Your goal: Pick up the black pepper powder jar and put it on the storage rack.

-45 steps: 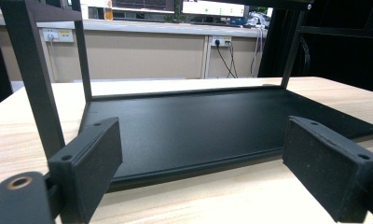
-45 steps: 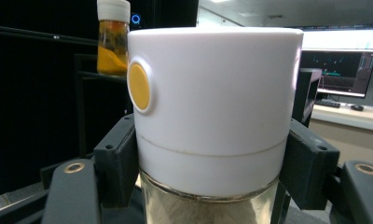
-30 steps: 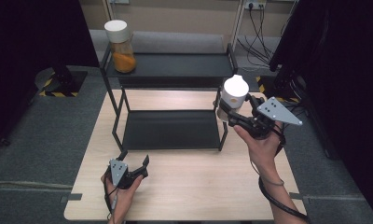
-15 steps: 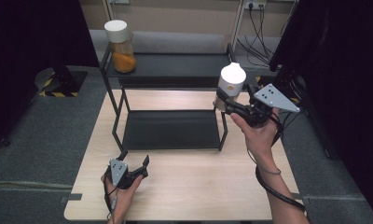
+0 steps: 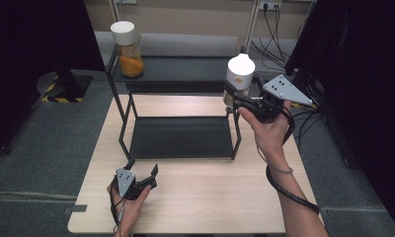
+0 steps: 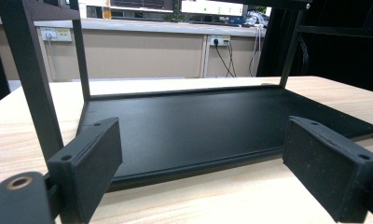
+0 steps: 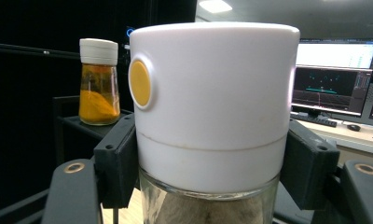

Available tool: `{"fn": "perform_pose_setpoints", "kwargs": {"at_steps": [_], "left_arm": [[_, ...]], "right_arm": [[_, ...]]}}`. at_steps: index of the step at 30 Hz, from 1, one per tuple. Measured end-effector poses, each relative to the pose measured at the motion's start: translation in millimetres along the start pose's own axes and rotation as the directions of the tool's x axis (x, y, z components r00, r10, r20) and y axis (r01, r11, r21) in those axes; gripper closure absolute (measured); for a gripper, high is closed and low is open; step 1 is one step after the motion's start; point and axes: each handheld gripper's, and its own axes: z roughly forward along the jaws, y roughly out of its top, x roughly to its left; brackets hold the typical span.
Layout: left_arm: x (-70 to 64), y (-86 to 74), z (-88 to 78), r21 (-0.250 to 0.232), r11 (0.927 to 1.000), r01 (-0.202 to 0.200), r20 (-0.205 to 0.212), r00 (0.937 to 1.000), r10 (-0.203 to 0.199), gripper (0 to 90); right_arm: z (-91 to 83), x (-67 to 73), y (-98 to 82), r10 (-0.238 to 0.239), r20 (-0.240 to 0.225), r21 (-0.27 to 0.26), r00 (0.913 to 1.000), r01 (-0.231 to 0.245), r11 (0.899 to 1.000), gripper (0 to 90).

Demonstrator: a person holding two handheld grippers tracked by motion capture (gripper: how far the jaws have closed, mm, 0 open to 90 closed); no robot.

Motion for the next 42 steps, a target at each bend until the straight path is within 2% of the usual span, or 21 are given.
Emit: {"fn": "perform_pose_setpoints", "kwargs": {"at_steps": [14,19,24,33,37,42], "left_arm": [[-0.1,-0.1,-0.1,-0.001,1.0000,0.000,0.000,1.0000,0.000,11.2],[-0.2,0.4,0.2,0.002,1.0000,-0.002,0.000,1.0000,0.002,11.2],[0.2,0.0,0.1,0.000,1.0000,0.002,0.001,1.0000,-0.002,11.2],[0.2,0.1,0.1,0.001,1.0000,0.002,0.000,1.0000,-0.002,11.2],[-0.2,-0.1,0.1,-0.001,1.0000,-0.002,0.000,1.0000,0.002,11.2],[0.5,0.2,0.2,0.001,1.0000,0.005,0.001,1.0000,-0.005,11.2]], "right_arm": [[25.3,-1.3,10.7,0.023,0.034,0.007,0.9992,-0.023,1.000,31.0],[36.2,-2.0,17.6,0.016,0.050,0.013,0.9986,-0.016,1.000,30.9],[47.7,-3.0,22.5,0.035,0.066,0.013,0.9972,-0.036,0.999,30.9],[67.8,-4.1,27.3,0.065,0.110,0.021,0.9918,-0.068,0.997,30.9],[76.2,-6.3,30.9,0.061,0.122,0.033,0.9907,-0.066,0.997,30.9],[90.3,-11.3,36.5,0.087,0.149,0.043,0.9850,-0.094,0.995,30.9]]}}
